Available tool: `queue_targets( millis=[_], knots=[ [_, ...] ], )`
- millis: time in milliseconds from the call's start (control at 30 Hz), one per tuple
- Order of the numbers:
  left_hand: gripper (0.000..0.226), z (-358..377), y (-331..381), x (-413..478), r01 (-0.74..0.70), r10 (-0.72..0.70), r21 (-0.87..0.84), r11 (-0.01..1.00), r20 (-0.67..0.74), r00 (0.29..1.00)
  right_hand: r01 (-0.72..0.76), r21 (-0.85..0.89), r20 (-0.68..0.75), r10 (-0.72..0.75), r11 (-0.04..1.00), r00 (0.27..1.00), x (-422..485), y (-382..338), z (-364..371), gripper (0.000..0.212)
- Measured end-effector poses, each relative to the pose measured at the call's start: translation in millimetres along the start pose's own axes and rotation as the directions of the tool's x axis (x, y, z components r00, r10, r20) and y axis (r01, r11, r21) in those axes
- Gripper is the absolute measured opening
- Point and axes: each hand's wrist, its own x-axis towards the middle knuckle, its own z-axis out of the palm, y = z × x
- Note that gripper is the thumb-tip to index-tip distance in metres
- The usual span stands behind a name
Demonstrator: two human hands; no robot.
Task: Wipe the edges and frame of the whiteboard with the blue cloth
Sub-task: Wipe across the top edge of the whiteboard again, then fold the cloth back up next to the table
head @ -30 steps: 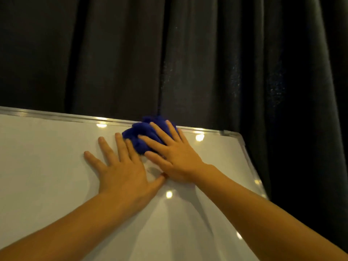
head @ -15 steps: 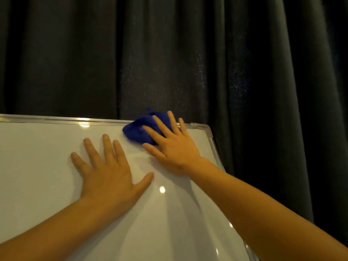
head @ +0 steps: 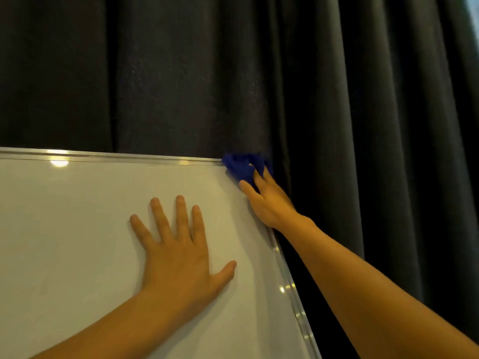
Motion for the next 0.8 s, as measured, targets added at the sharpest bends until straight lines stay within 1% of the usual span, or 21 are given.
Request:
queue_targets(
  millis=[100, 167, 267, 367, 433, 500, 533, 567, 633, 667, 700, 733, 767, 800],
  knots=[
    [0.12, 3, 20, -6, 0.034, -0.035, -0.015, 0.999, -0.027, 0.999, 0.027, 0.178, -0.041, -0.02, 0.984, 0.999, -41, 3, 21, 0.072],
    [0.122, 2, 27, -8, 0.063, -0.064, -0.031, 0.998, -0.04, 0.997, 0.026, 0.276, -0.043, -0.015, 0.961, 0.999, -85, 20, 32, 0.068],
    [0.118, 2, 36, -10, 0.035, -0.036, -0.034, 0.999, -0.052, 0.998, 0.064, 0.333, -0.052, -0.049, 0.941, 0.997, -156, 46, 38, 0.06],
    [0.101, 3, 53, -22, -0.076, 0.071, -0.089, 0.993, -0.049, 0.996, 0.08, 0.363, 0.002, -0.087, 0.928, 0.996, -209, 64, 34, 0.054],
    [0.087, 6, 67, -38, -0.237, 0.225, -0.211, 0.948, -0.081, 0.971, 0.086, 0.33, 0.051, -0.109, 0.94, 0.993, -229, 73, 21, 0.049],
    [0.079, 8, 83, -62, -0.391, 0.366, -0.384, 0.836, -0.14, 0.92, 0.08, 0.279, 0.113, -0.116, 0.957, 0.987, -238, 79, 1, 0.042],
    [0.076, 6, 90, -77, -0.419, 0.401, -0.474, 0.774, -0.144, 0.905, 0.078, 0.235, 0.157, -0.116, 0.969, 0.981, -242, 80, -11, 0.04],
    [0.072, 3, 97, -91, -0.397, 0.406, -0.575, 0.716, -0.12, 0.906, 0.09, 0.177, 0.198, -0.125, 0.98, 0.972, -247, 79, -22, 0.041],
    [0.057, -5, 107, -118, -0.247, 0.354, -0.765, 0.595, -0.027, 0.935, 0.16, 0.088, 0.219, -0.176, 0.983, 0.96, -263, 75, -43, 0.041],
    [0.049, -13, 110, -132, -0.138, 0.311, -0.849, 0.51, 0.033, 0.95, 0.196, 0.097, 0.198, -0.212, 0.976, 0.957, -274, 70, -53, 0.036],
    [0.046, -22, 112, -146, 0.006, 0.275, -0.924, 0.382, 0.119, 0.954, 0.223, 0.145, 0.165, -0.246, 0.964, 0.955, -286, 65, -60, 0.031],
    [0.046, -33, 113, -159, 0.174, 0.264, -0.964, 0.202, 0.225, 0.938, 0.232, 0.217, 0.133, -0.264, 0.948, 0.955, -299, 59, -67, 0.028],
    [0.047, -45, 112, -170, 0.33, 0.275, -0.944, 0.016, 0.322, 0.906, 0.218, 0.302, 0.105, -0.26, 0.928, 0.96, -311, 54, -73, 0.028],
    [0.049, -54, 109, -181, 0.439, 0.289, -0.892, -0.112, 0.393, 0.873, 0.177, 0.389, 0.091, -0.229, 0.904, 0.969, -322, 48, -77, 0.03]
  ],
)
